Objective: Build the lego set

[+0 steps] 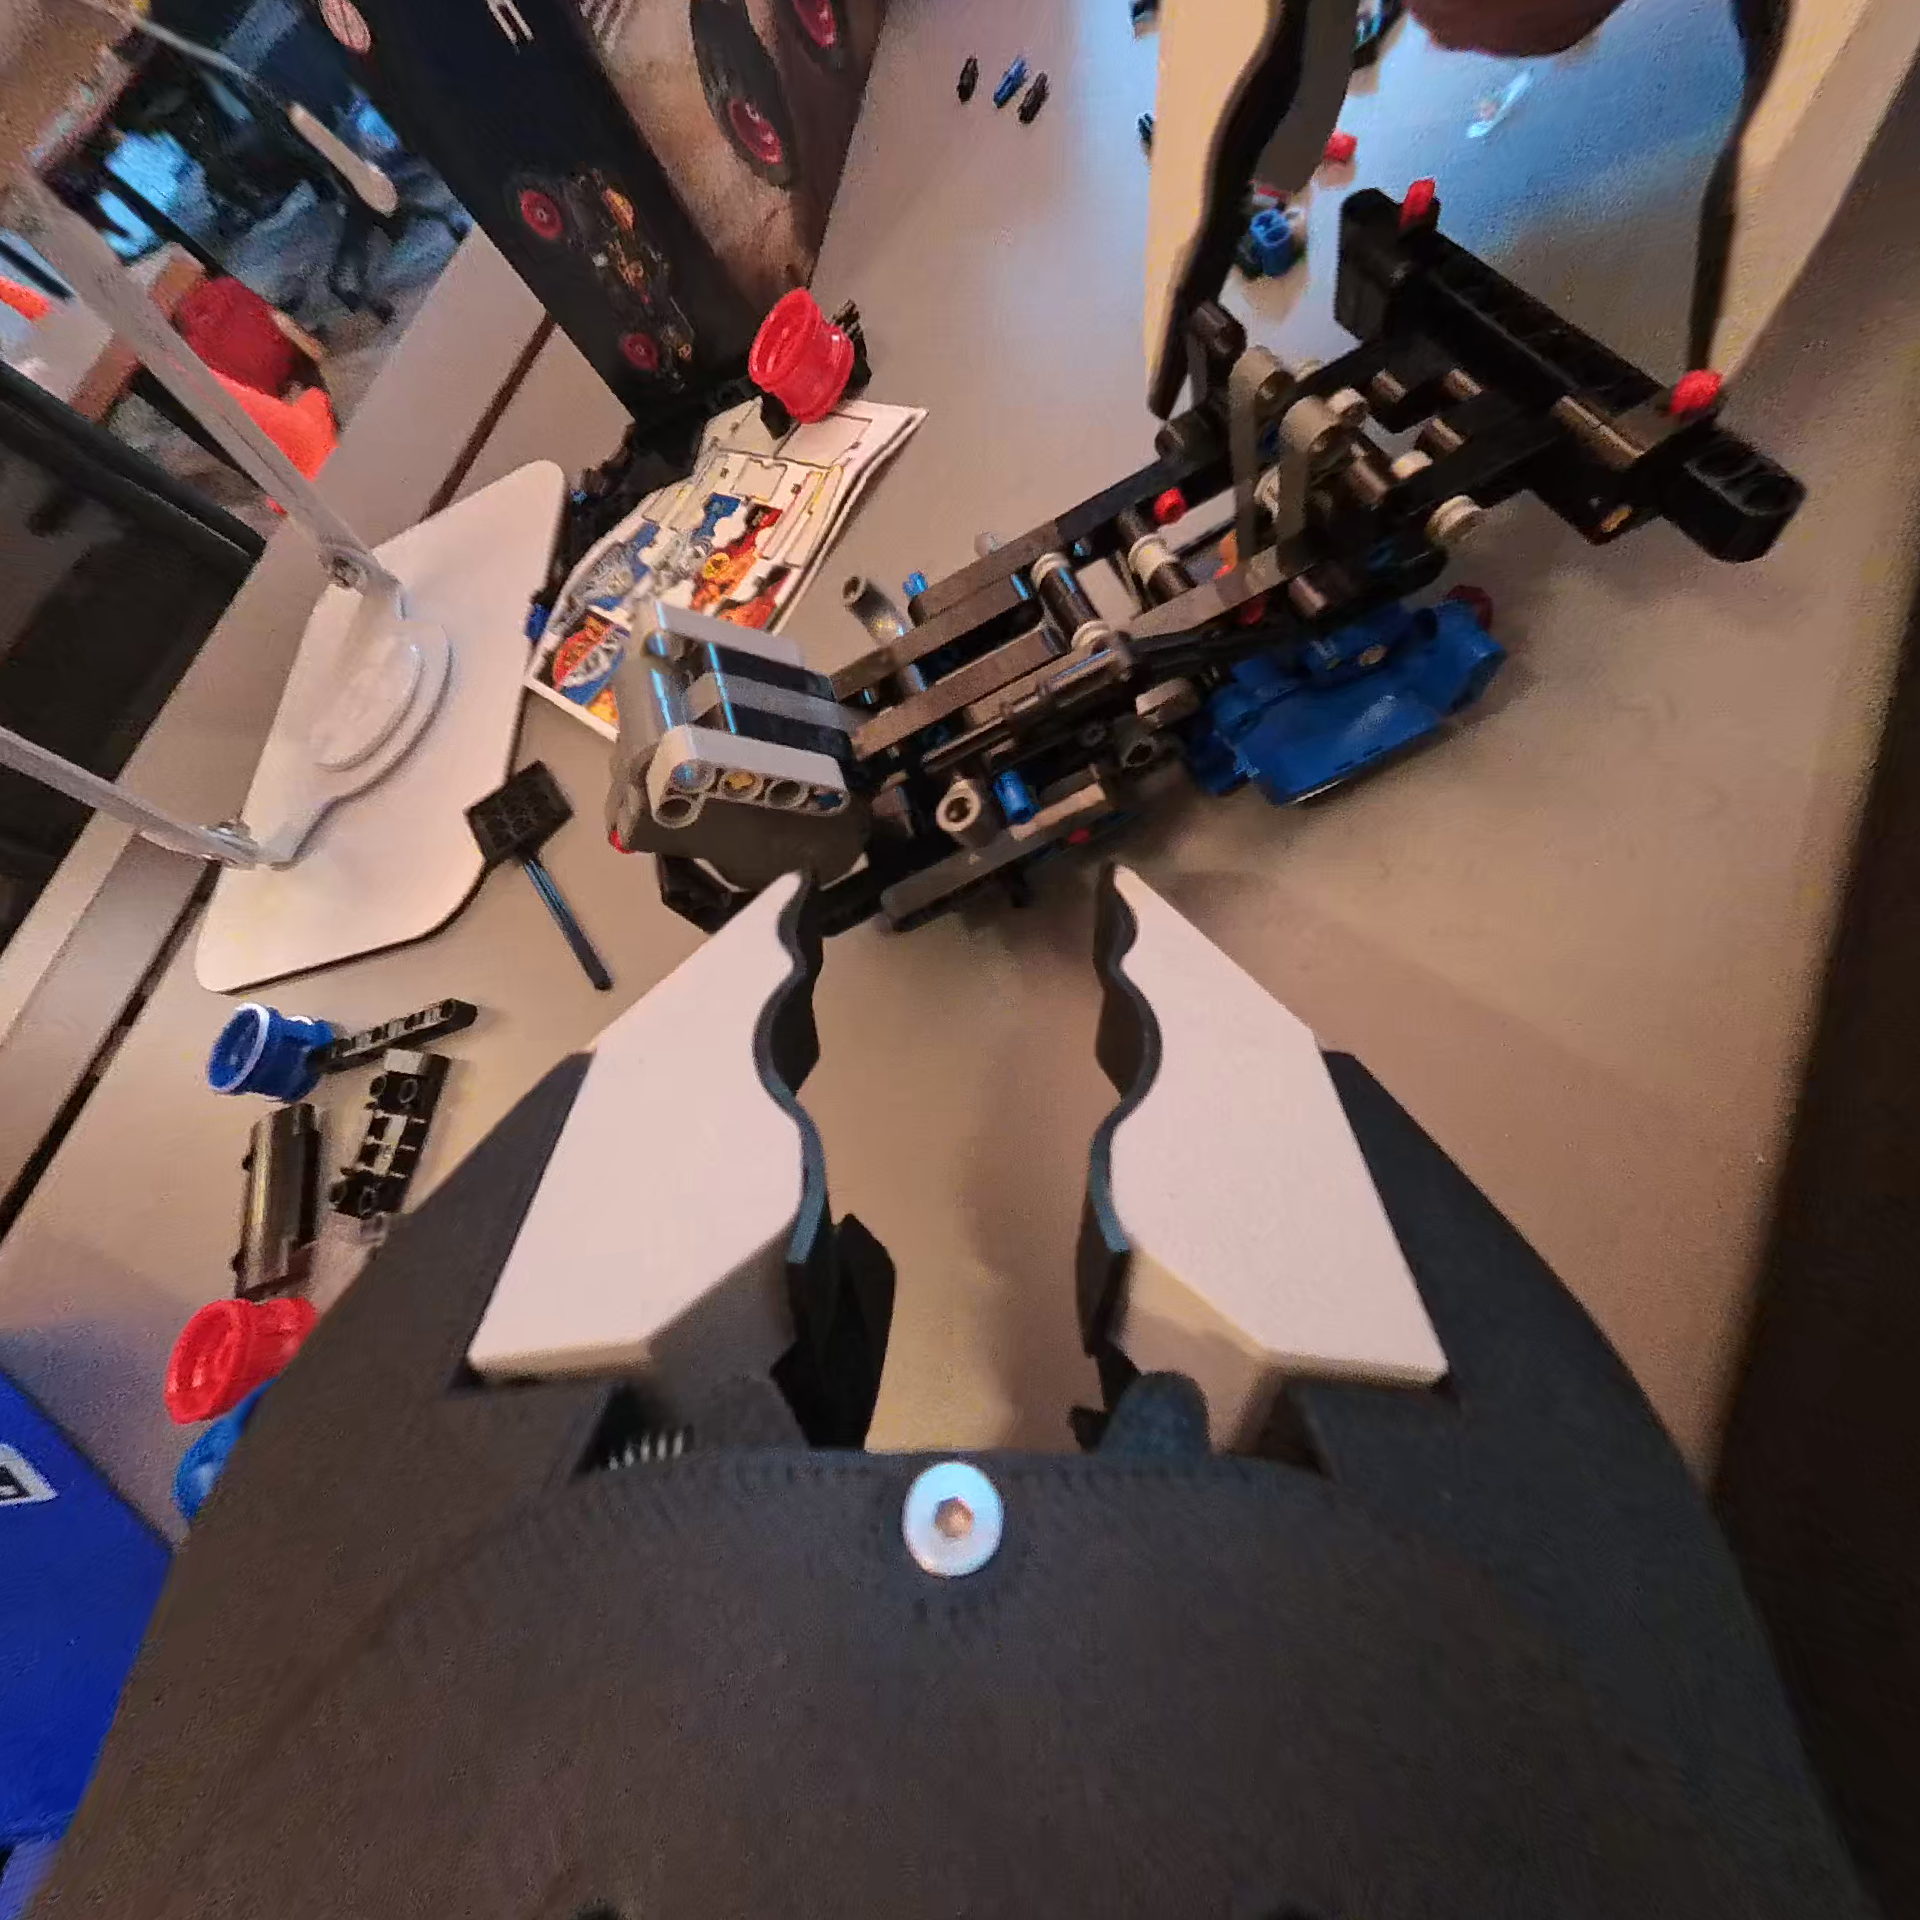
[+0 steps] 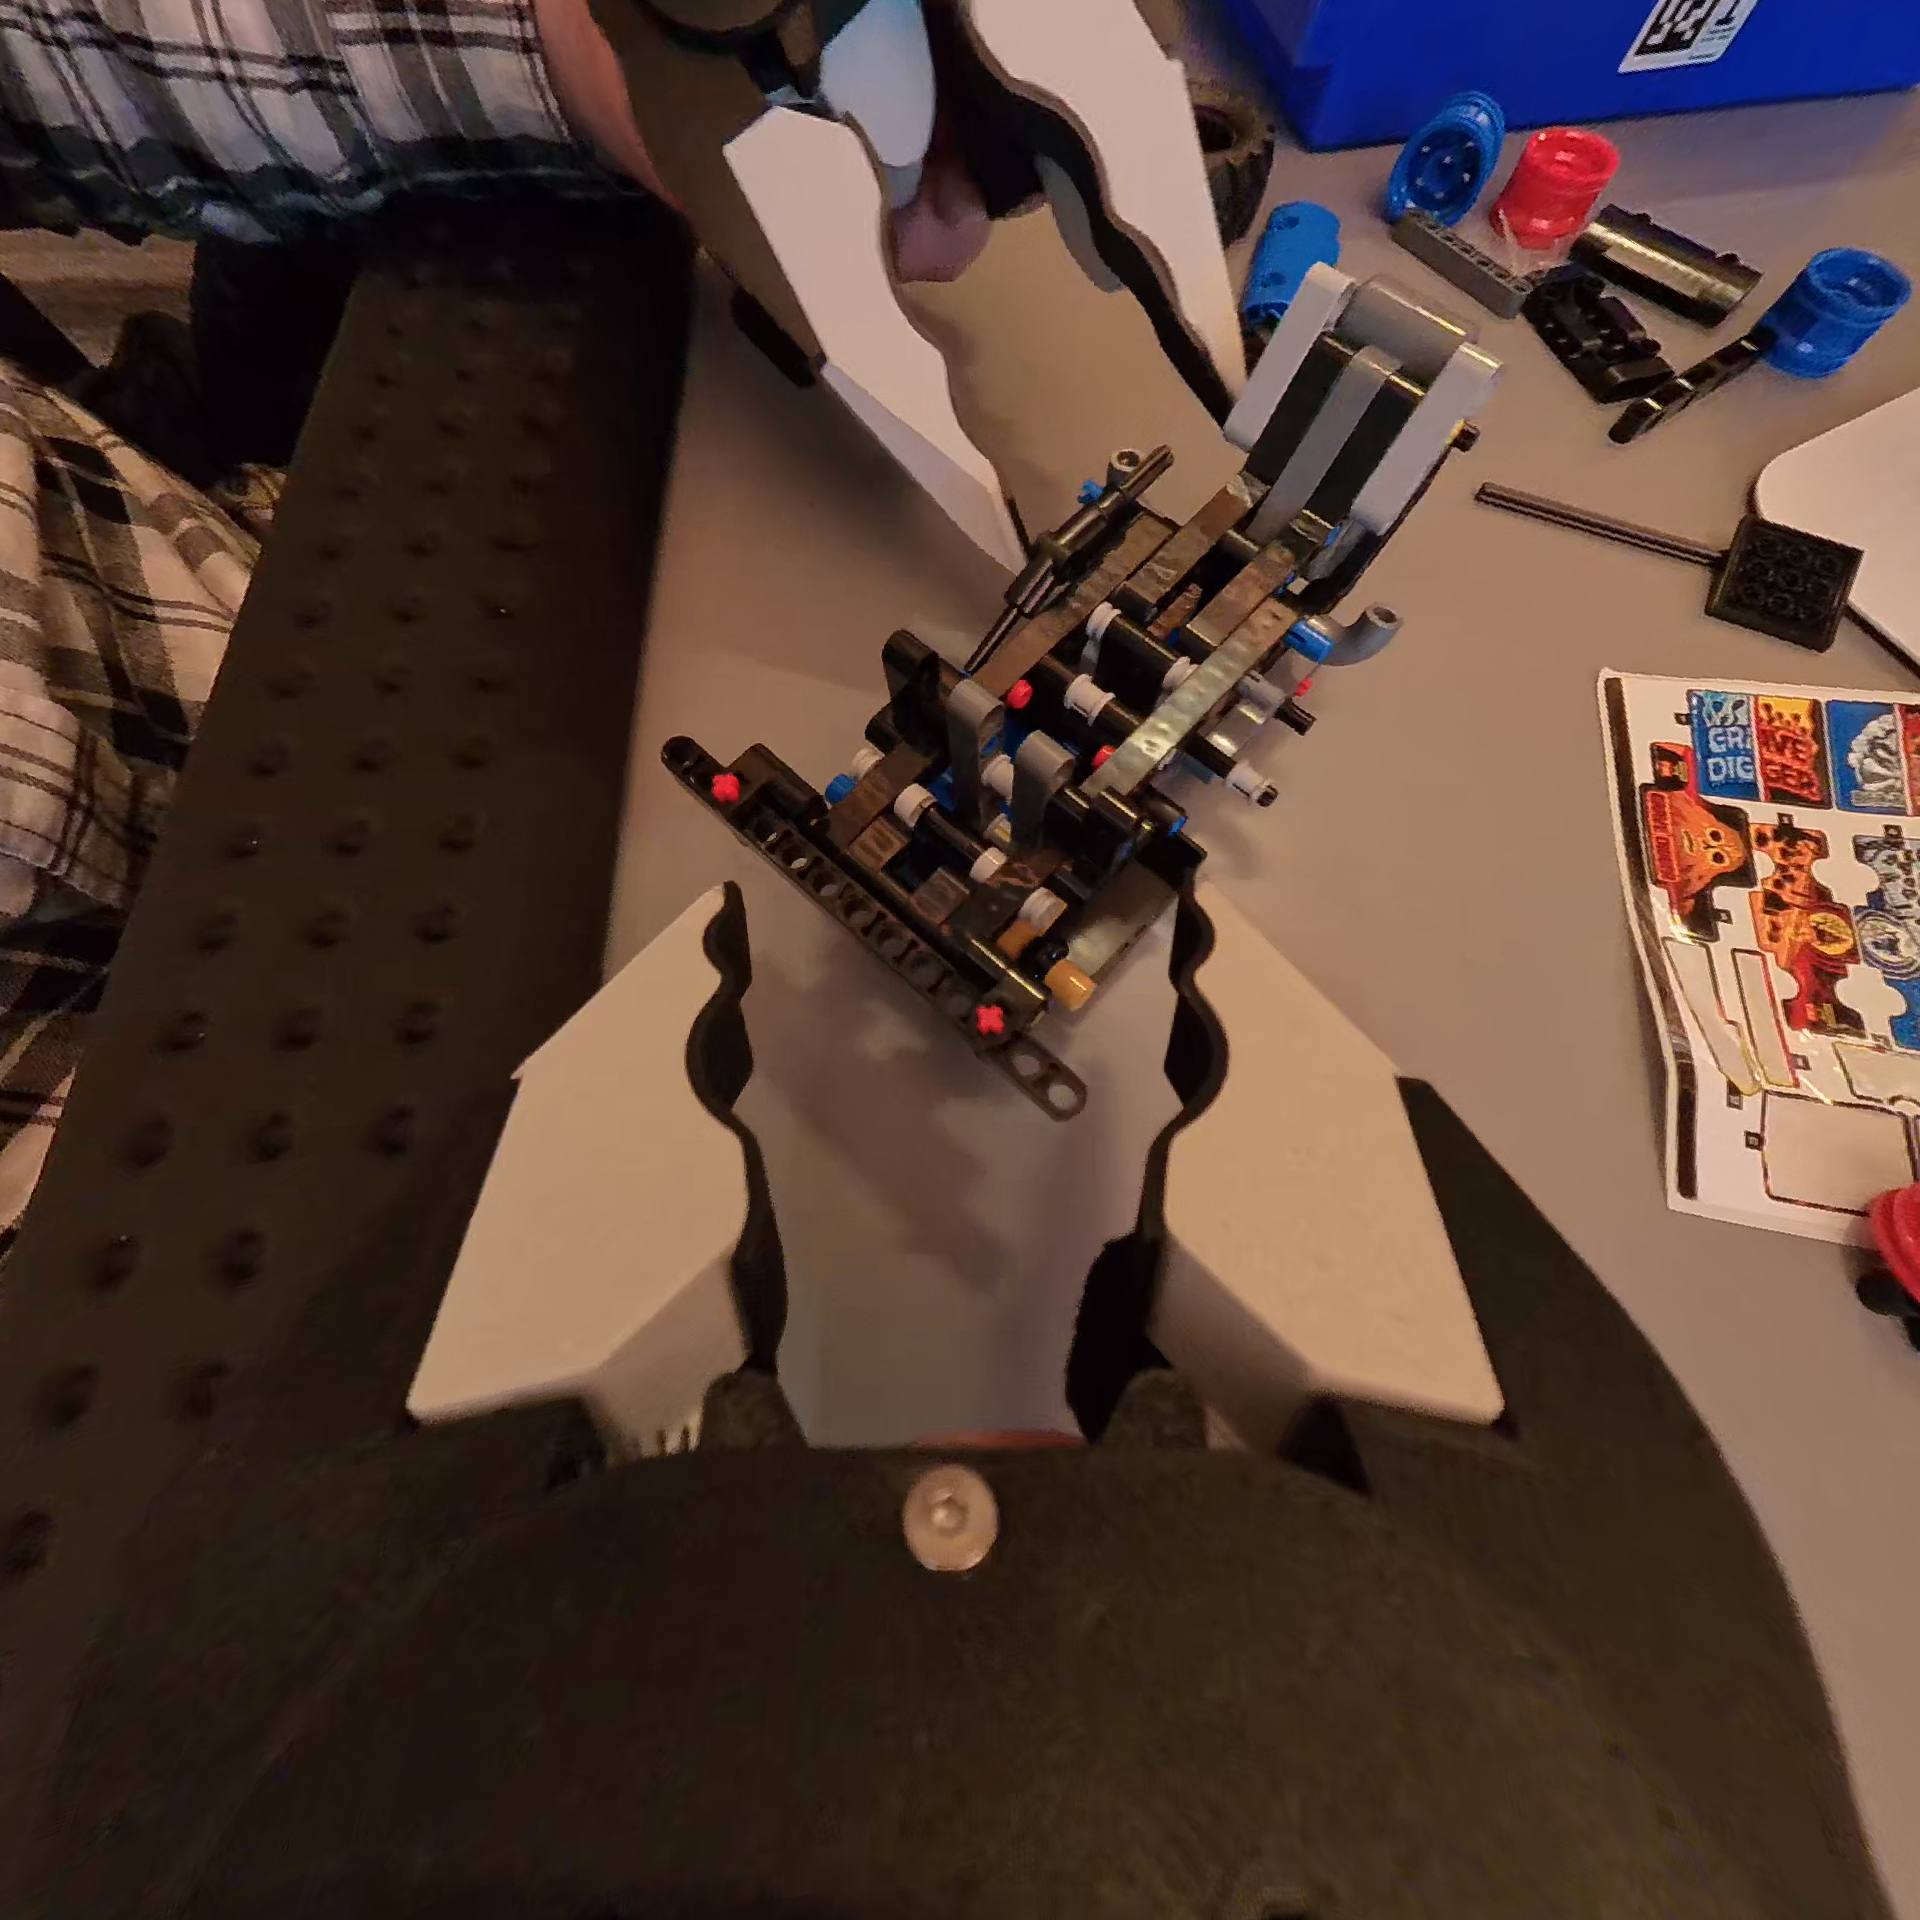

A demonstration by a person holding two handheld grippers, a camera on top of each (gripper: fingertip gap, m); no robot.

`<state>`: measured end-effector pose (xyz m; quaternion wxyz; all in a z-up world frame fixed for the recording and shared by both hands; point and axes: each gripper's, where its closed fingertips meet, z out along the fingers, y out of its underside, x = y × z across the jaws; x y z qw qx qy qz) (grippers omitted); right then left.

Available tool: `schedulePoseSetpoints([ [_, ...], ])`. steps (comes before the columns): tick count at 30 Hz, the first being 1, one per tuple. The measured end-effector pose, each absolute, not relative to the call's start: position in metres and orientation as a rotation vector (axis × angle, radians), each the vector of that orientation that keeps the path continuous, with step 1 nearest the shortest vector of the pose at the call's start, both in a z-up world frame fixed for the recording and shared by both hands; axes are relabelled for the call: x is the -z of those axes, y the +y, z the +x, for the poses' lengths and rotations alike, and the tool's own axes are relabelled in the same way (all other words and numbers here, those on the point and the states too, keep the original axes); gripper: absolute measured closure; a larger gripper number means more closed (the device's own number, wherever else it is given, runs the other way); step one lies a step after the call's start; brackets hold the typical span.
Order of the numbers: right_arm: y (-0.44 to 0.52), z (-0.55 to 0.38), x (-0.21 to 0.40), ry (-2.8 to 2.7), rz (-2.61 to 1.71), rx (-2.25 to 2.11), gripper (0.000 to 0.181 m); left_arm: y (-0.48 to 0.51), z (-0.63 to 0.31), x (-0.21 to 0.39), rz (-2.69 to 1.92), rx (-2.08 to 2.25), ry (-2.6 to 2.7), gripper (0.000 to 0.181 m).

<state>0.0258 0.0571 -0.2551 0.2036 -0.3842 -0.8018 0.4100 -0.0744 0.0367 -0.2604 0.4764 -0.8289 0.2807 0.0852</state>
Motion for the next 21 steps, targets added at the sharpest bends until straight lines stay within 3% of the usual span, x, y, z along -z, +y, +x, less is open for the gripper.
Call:
schedulePoseSetpoints([
  [11,0.054,0.025,0.266,-2.275,-1.102,-1.142,0.1,0.039,-0.05,0.24,-1.832,-0.426,0.905,0.136],
  [21,0.047,0.027,0.273,-2.32,-1.094,-1.138,0.103,0.045,-0.054,0.246,-1.872,-0.462,0.901,0.154],
])
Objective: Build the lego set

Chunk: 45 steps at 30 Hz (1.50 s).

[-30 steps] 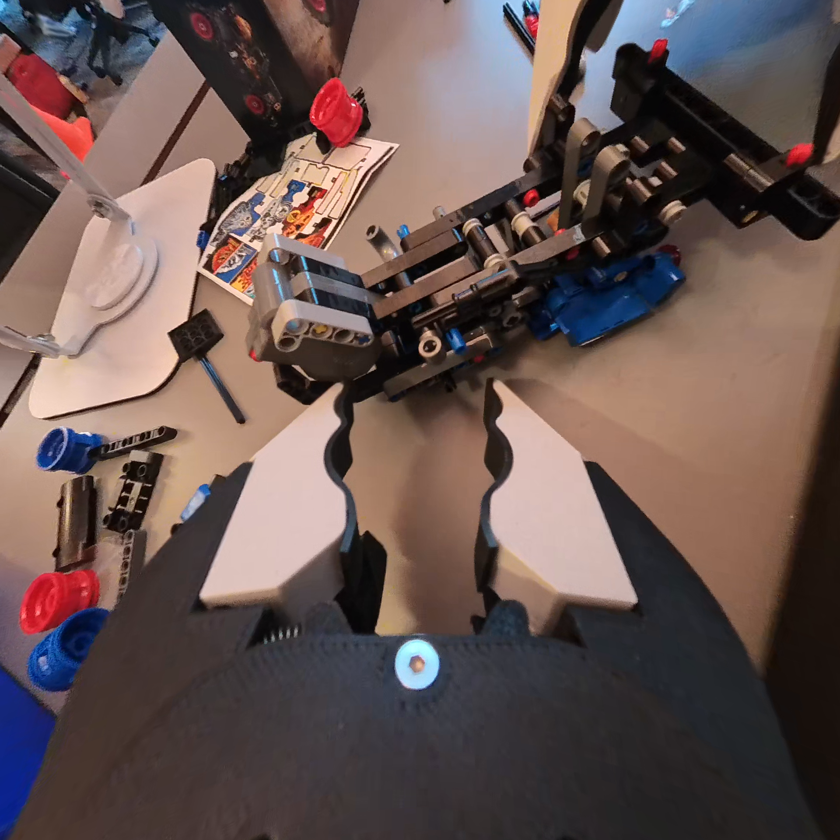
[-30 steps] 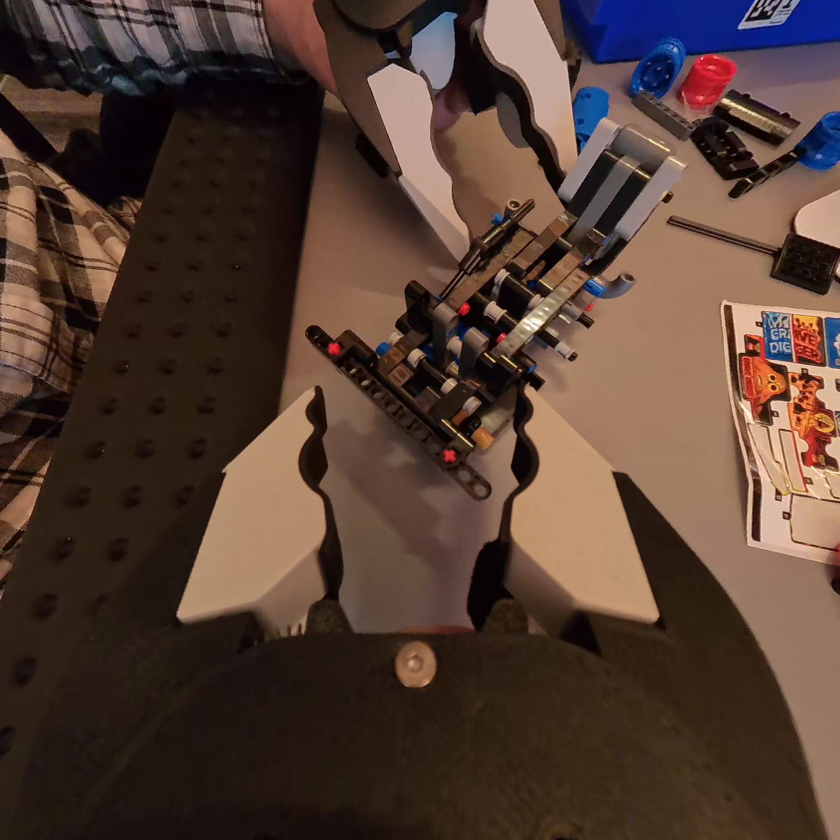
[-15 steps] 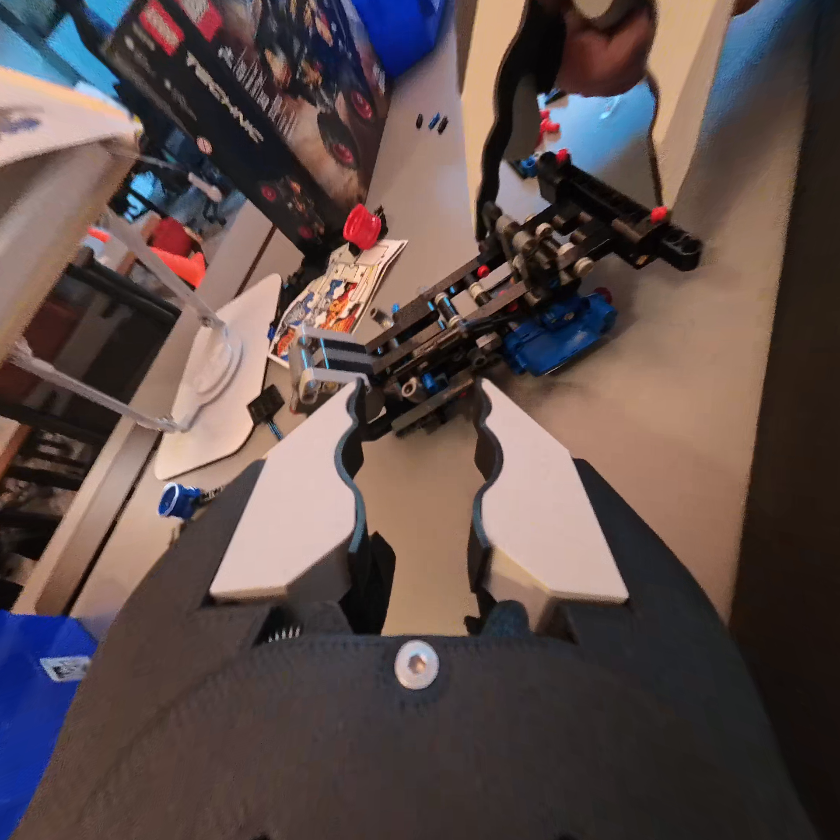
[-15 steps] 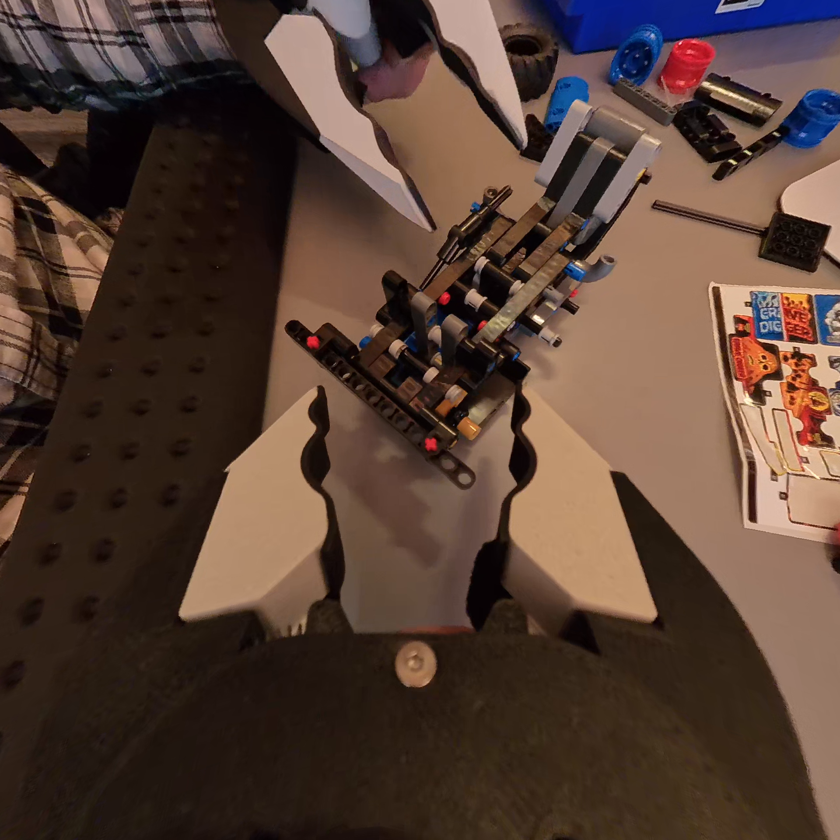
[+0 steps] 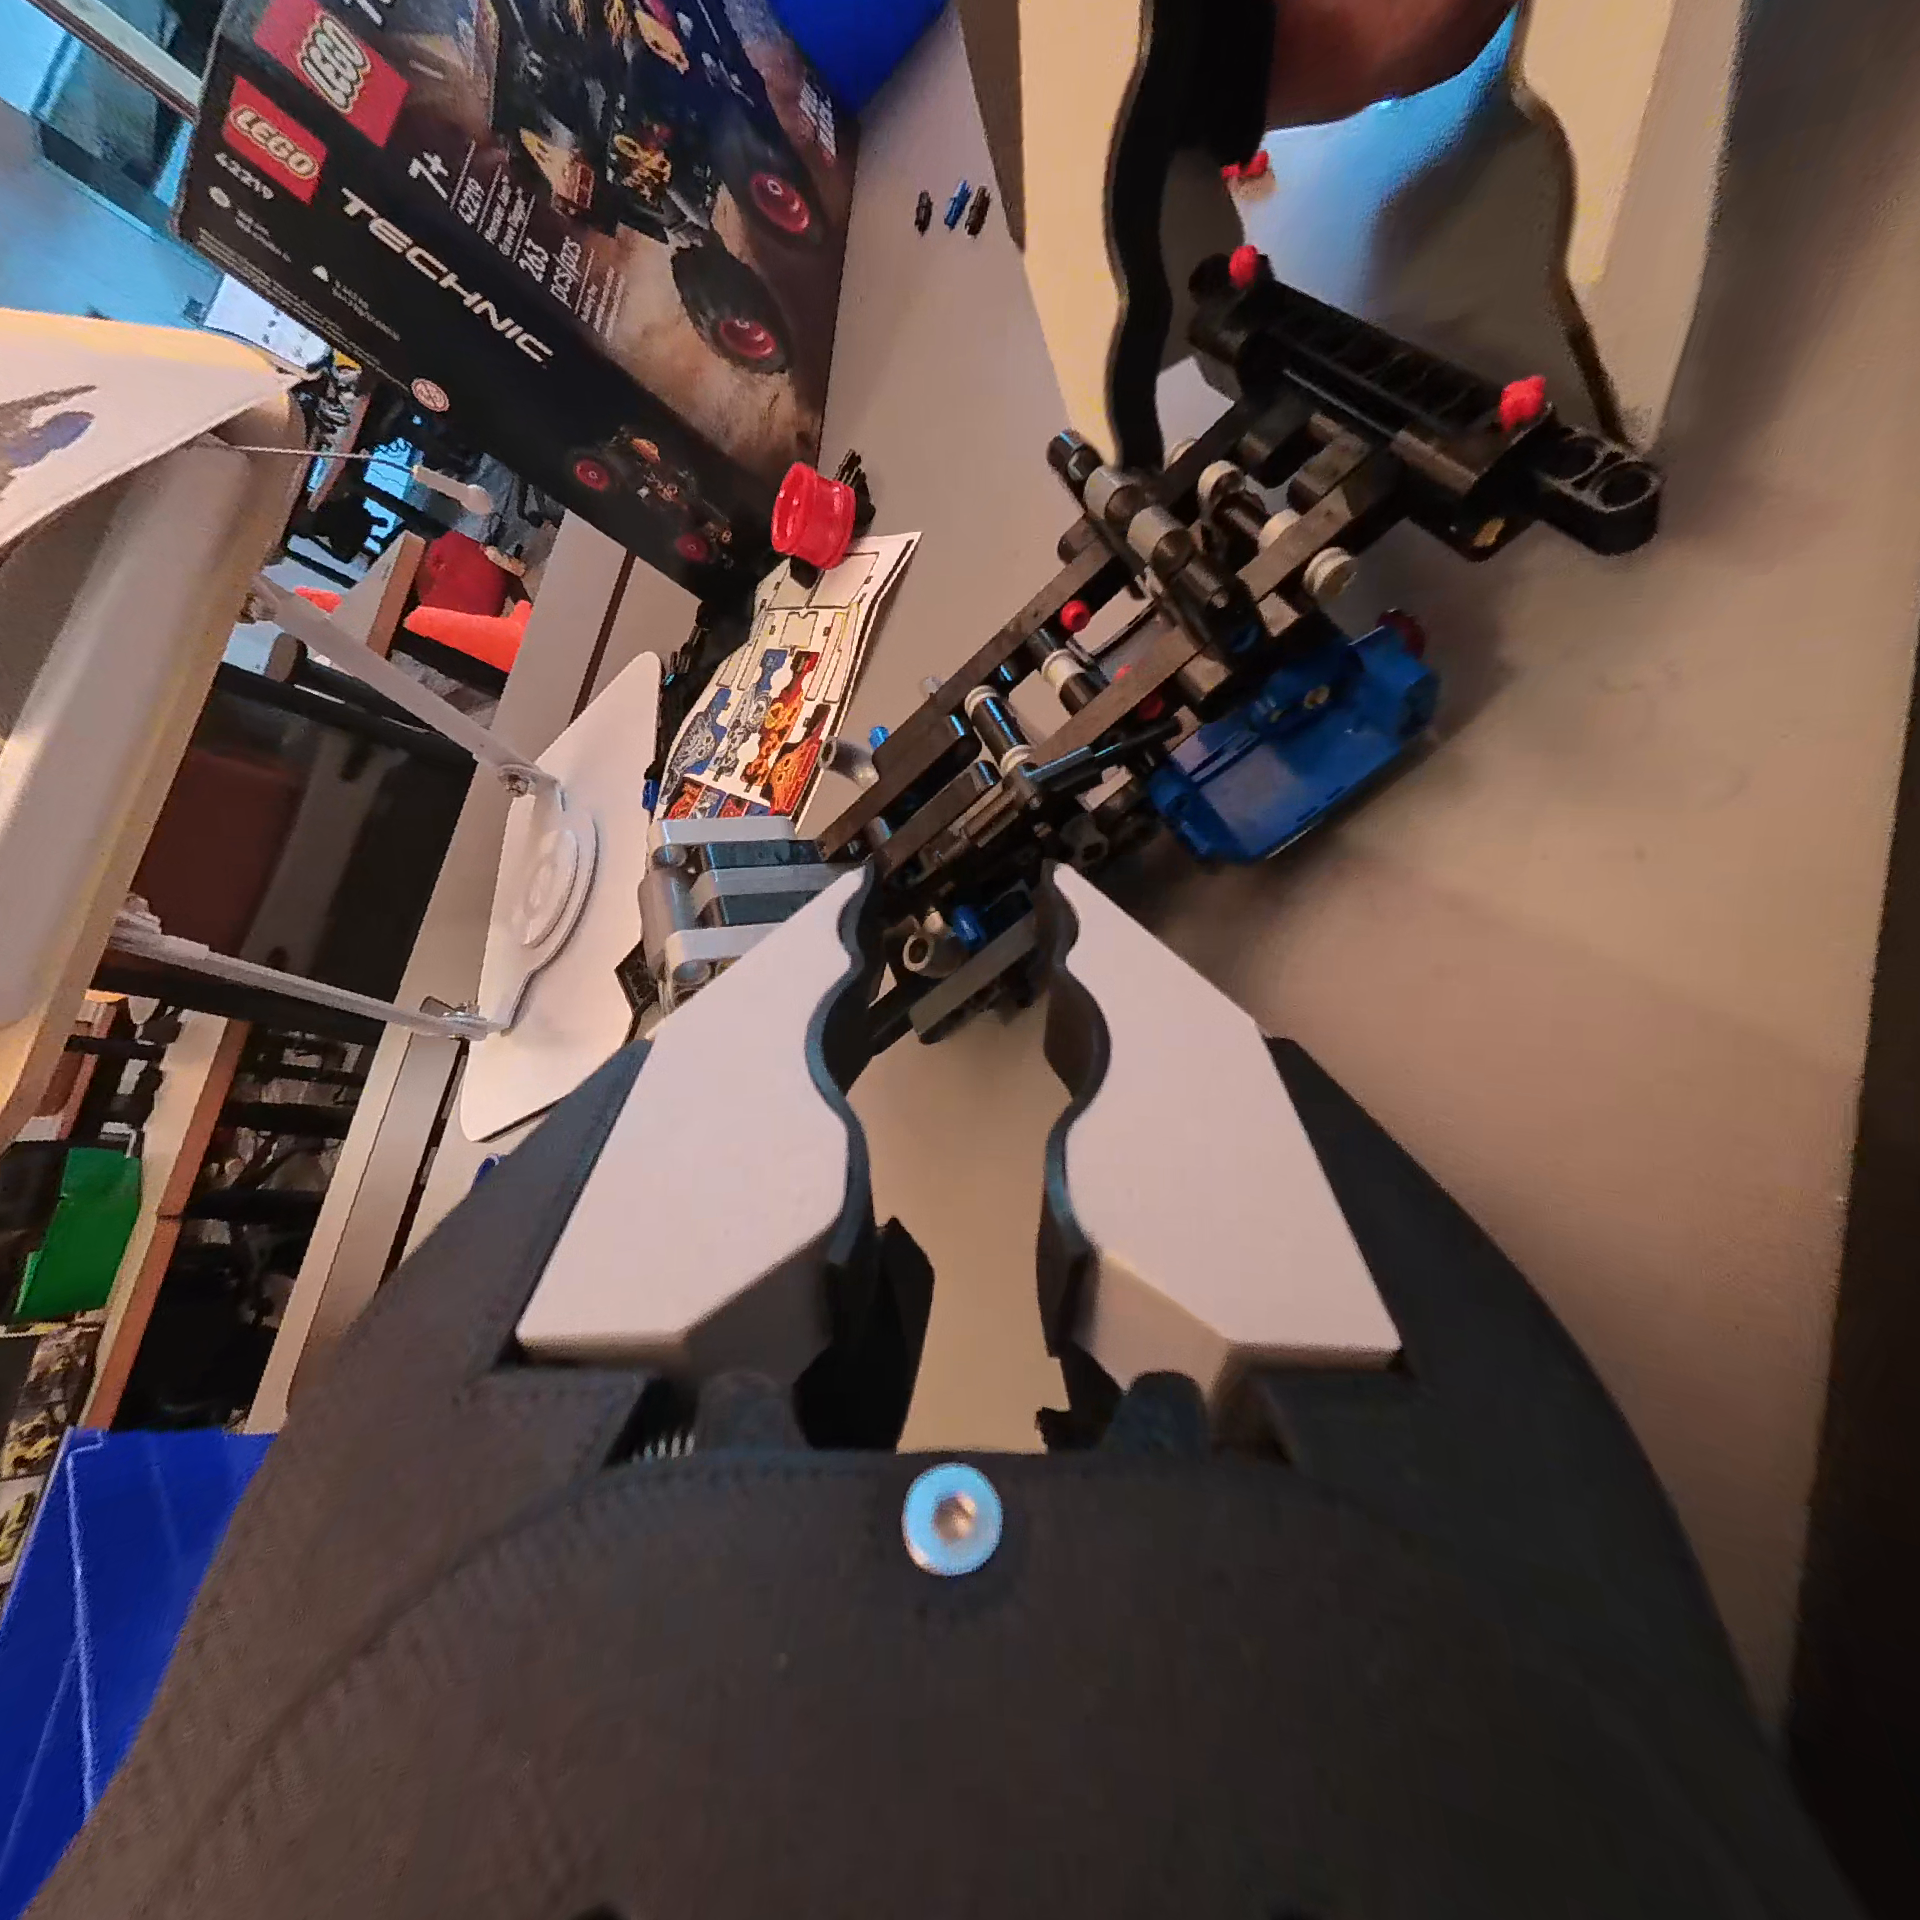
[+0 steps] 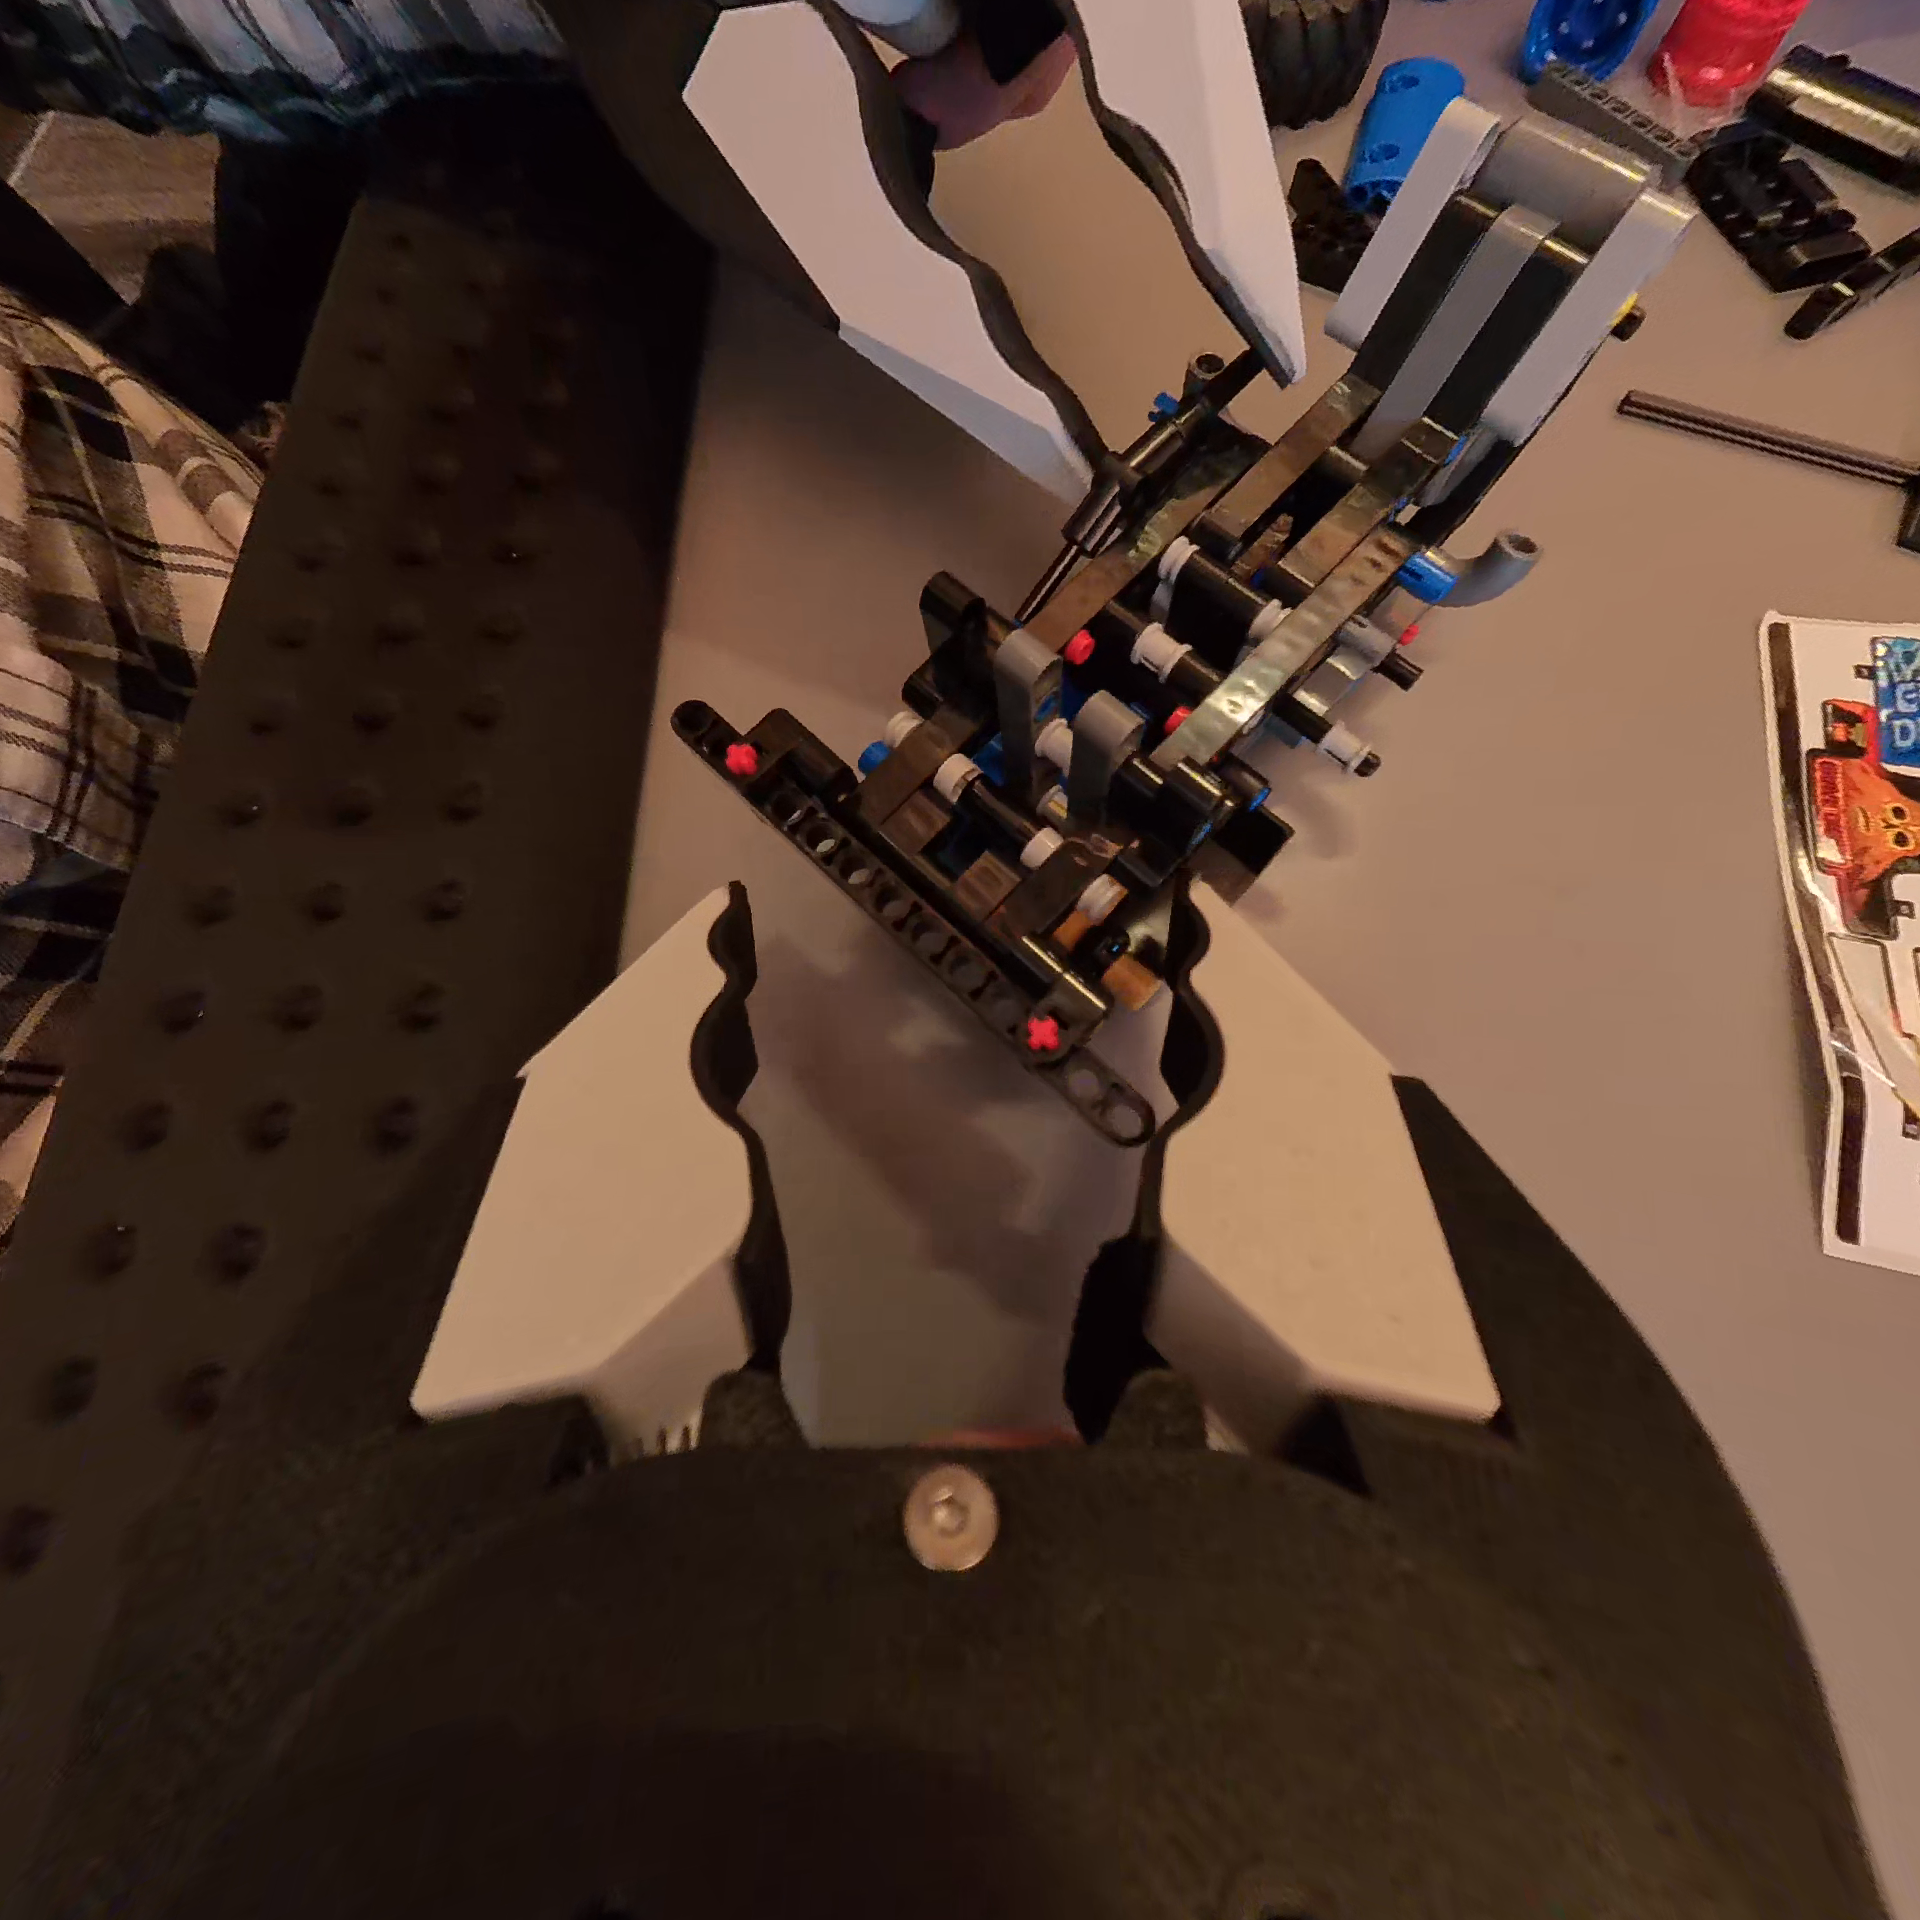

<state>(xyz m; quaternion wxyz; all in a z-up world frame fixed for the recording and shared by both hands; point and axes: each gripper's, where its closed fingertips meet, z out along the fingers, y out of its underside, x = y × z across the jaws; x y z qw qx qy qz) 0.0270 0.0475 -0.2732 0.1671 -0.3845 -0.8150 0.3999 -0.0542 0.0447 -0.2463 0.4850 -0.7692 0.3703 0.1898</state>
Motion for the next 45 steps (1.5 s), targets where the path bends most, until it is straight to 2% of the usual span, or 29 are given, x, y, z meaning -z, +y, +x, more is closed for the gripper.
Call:
schedulePoseSetpoints([
  [10,0.045,0.027,0.275,-2.331,-1.093,-1.13,0.103,0.043,-0.055,0.247,-1.885,-0.427,0.866,0.153],
  [14,0.047,0.026,0.274,-2.322,-1.098,-1.128,0.102,0.039,-0.059,0.246,-1.898,-0.399,0.837,0.136],
  [28,0.032,0.028,0.275,-2.362,-1.061,-1.159,0.099,0.045,-0.079,0.248,-1.953,-0.414,0.732,0.158],
  [45,0.032,0.027,0.273,-2.349,-1.044,-1.154,0.101,0.04,-0.082,0.253,-1.995,-0.344,0.695,0.144],
])
